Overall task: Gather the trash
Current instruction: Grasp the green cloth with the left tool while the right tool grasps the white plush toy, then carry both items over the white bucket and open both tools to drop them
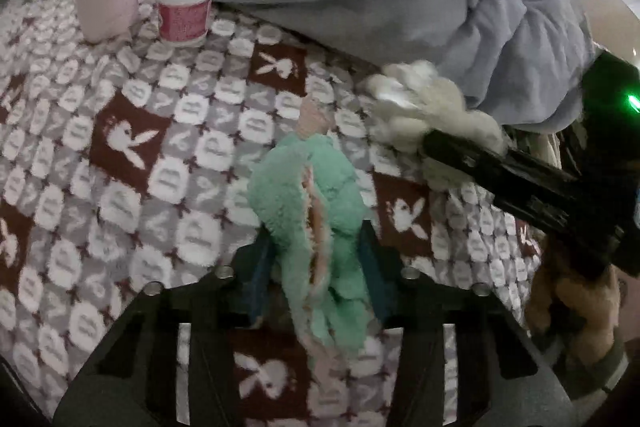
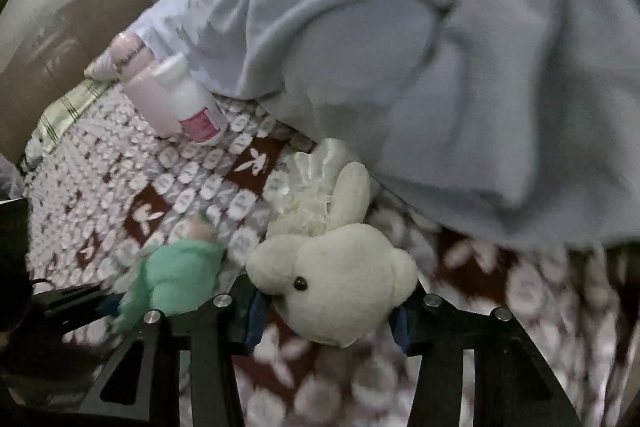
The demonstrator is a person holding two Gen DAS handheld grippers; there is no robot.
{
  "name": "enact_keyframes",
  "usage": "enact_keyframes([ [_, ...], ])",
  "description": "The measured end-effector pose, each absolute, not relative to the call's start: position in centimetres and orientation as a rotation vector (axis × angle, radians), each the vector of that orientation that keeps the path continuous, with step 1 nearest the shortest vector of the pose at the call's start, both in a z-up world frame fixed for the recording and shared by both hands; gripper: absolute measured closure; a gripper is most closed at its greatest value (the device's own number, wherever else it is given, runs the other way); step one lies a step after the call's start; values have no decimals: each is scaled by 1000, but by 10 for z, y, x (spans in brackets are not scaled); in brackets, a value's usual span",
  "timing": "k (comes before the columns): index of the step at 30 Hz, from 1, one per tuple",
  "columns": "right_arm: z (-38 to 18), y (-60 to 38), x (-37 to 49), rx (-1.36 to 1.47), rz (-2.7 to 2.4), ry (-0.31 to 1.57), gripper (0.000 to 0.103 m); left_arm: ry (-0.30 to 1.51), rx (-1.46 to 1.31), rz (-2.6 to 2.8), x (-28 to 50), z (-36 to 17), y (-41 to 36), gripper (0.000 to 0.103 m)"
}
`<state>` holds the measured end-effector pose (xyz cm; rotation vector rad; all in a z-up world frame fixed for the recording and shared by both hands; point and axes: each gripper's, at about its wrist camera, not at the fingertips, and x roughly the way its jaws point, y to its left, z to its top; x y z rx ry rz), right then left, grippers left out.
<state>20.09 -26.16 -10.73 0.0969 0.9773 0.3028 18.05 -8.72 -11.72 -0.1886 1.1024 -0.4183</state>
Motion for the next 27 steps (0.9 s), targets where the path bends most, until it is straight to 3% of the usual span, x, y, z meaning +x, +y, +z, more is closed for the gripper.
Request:
enact_keyframes([
  [4, -93, -284, 159, 153, 270, 944, 55, 1098, -228, -441, 167, -108, -92, 73],
  [27, -42, -407, -26, 304, 46, 800, 55, 956, -22, -579, 60, -35, -230, 74],
])
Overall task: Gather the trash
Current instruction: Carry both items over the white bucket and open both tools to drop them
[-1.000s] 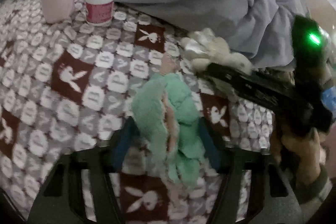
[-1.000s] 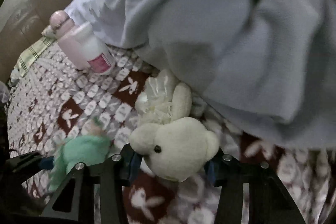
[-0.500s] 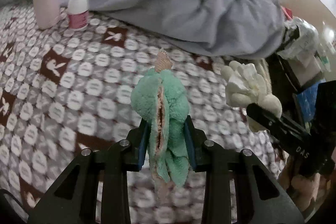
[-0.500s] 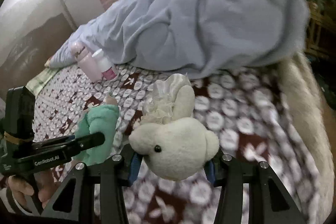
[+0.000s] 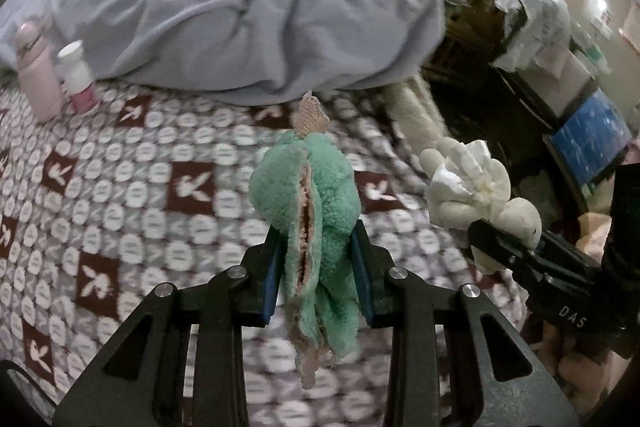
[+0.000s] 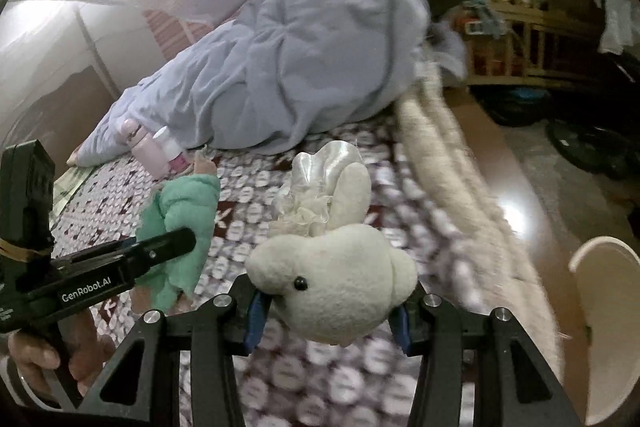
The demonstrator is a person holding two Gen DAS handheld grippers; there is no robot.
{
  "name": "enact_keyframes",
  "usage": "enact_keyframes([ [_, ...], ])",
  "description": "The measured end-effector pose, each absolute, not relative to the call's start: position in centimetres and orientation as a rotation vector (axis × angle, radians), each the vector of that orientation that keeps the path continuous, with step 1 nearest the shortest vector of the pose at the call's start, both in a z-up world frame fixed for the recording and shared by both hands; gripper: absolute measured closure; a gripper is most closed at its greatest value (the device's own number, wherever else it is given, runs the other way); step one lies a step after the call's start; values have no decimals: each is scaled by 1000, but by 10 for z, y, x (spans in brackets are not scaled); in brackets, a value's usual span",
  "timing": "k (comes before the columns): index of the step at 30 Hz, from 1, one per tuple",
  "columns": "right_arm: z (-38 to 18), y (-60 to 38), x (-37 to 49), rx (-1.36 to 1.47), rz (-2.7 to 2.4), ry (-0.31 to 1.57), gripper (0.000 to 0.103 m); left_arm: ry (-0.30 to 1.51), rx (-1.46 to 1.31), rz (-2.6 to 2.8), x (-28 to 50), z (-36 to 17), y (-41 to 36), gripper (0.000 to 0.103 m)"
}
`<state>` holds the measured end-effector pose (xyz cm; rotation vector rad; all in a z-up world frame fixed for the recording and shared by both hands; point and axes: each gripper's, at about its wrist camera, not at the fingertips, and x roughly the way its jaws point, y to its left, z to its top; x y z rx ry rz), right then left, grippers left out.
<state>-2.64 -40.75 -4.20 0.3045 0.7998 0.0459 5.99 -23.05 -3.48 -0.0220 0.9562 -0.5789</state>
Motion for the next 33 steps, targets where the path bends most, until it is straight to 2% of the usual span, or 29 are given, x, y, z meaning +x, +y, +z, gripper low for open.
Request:
enact_keyframes([
  [14, -31, -496, -96, 356, -138, 754, 55, 941, 80, -733, 22, -25, -342, 74],
  [33, -49, -593, -162, 439, -342, 758, 55, 984, 155, -919, -12, -33, -460, 74],
])
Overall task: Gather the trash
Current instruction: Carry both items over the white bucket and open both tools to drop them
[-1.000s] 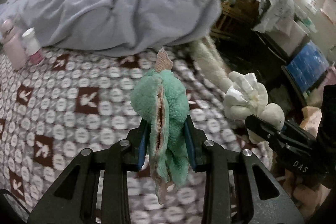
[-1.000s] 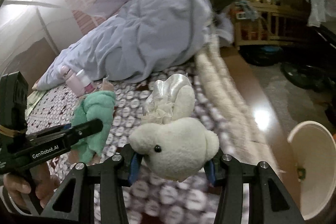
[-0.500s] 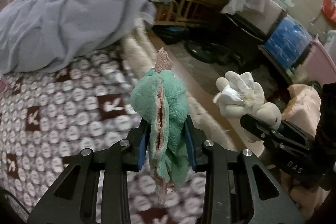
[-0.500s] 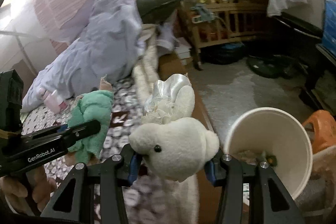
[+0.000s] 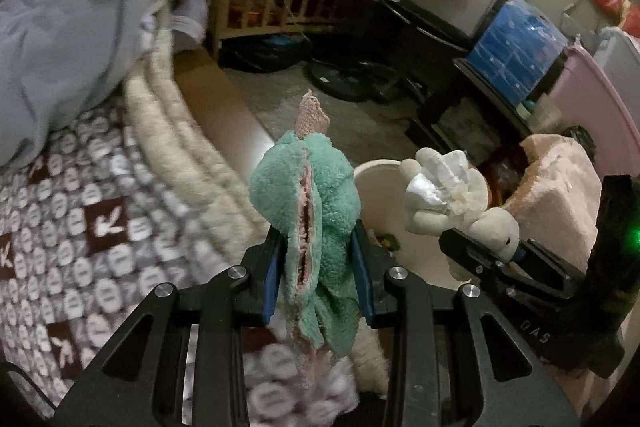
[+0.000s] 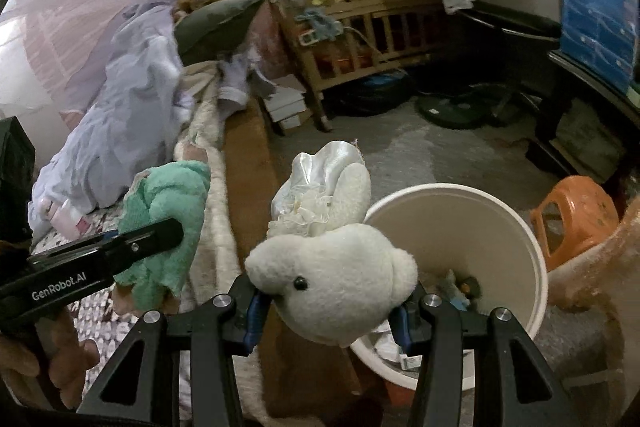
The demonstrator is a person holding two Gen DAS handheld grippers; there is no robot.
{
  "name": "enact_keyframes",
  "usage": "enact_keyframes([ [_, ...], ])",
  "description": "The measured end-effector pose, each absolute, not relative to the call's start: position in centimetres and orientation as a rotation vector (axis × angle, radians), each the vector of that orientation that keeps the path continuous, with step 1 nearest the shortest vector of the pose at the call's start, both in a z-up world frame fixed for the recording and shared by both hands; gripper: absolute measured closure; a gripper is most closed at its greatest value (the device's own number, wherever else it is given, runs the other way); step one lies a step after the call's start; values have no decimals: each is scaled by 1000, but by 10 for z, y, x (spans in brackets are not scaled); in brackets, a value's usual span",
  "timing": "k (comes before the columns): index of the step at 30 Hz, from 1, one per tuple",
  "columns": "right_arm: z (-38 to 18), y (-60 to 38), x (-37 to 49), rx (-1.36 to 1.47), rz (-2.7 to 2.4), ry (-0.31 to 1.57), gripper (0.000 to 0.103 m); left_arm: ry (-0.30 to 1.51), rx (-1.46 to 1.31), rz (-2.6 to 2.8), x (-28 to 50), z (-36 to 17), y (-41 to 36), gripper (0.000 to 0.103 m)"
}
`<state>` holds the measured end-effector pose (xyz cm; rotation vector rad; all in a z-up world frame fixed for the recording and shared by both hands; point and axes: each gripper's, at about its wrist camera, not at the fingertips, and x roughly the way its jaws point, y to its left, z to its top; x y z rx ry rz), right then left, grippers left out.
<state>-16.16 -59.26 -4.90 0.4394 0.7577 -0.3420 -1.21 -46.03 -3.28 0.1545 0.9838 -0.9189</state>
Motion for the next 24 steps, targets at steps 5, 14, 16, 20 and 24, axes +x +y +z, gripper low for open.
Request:
enact_keyframes([
  [5, -57, -610, -172, 454, -385, 771, 55, 996, 174, -962, -22, -38, -486, 74],
  [14, -76, -643, -191, 500, -470, 798, 55, 1049, 195, -1025, -31, -53, -529, 73],
  [16, -81, -649, -194, 511, -490, 803, 55, 1059, 193, -1045, -34, -56, -538, 73],
  [20, -90, -659, -196, 532, -509, 826, 52, 1066, 196, -1065, -39, -60, -551, 66],
  [24, -100, -668, -199, 575, -540, 837, 48, 1057, 186, -1078, -40, -62, -550, 43],
])
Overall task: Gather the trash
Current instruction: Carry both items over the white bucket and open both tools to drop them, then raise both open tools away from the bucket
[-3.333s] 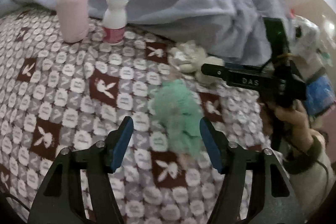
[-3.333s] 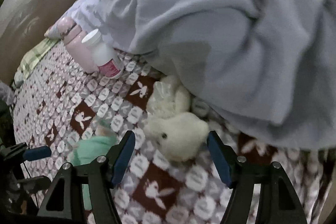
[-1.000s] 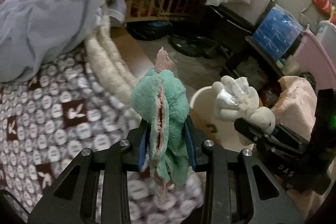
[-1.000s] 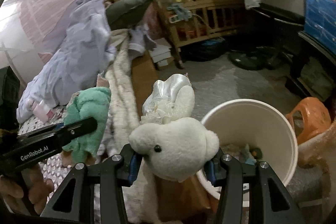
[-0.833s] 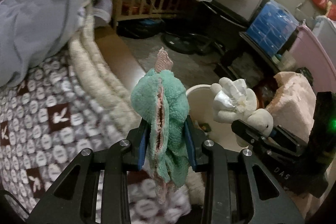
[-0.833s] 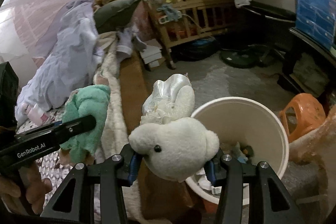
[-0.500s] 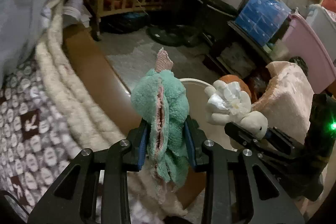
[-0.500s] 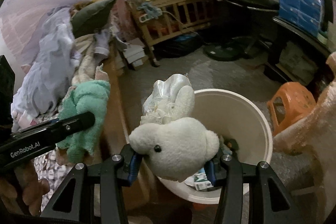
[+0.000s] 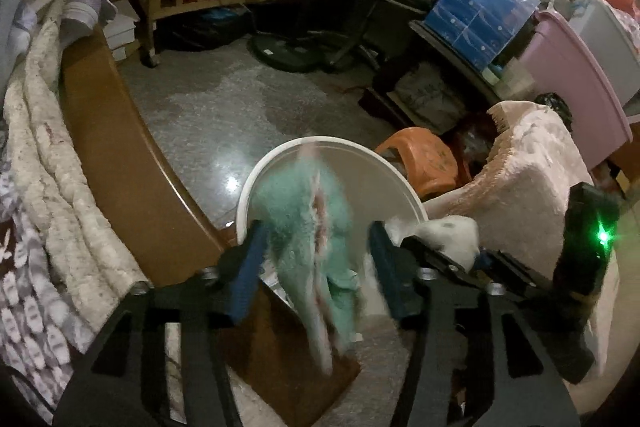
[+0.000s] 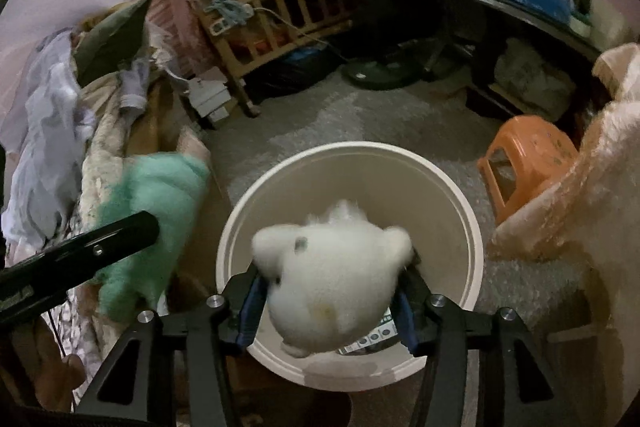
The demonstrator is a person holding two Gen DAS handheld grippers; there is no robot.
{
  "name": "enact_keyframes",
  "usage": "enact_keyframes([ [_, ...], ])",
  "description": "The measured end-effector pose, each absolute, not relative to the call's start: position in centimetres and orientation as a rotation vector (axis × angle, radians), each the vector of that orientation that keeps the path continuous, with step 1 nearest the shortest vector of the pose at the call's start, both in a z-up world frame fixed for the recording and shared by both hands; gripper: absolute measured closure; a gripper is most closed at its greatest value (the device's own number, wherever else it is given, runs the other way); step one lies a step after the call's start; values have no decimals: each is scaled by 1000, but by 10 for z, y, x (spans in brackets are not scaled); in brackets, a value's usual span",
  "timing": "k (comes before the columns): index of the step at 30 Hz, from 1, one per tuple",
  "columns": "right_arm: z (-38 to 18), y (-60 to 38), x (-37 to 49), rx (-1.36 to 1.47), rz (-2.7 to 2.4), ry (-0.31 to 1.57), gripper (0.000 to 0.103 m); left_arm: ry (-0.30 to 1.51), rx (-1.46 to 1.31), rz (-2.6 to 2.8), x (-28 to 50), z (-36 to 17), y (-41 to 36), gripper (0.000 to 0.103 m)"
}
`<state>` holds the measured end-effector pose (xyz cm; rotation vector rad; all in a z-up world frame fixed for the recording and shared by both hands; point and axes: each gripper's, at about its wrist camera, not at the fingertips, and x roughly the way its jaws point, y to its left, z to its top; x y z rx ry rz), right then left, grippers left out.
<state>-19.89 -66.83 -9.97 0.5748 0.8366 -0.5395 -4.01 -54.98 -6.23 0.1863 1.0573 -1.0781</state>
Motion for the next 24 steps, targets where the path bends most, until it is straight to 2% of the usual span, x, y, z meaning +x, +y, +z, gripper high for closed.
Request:
enact_keyframes([
  [1, -101, -669, -201, 583, -541, 836, 44, 1050, 181, -1083, -40, -62, -548, 40],
  [4, -102, -668, -204, 591, -542, 830, 42, 1037, 189, -1074, -41, -60, -544, 37],
  [13, -84, -646, -212, 545, -545, 784, 42, 910, 223, -998, -51, -41, -513, 37],
  [24, -23, -599, -226, 368, -620, 659, 42, 741, 200, -911, -72, -5, -457, 37],
])
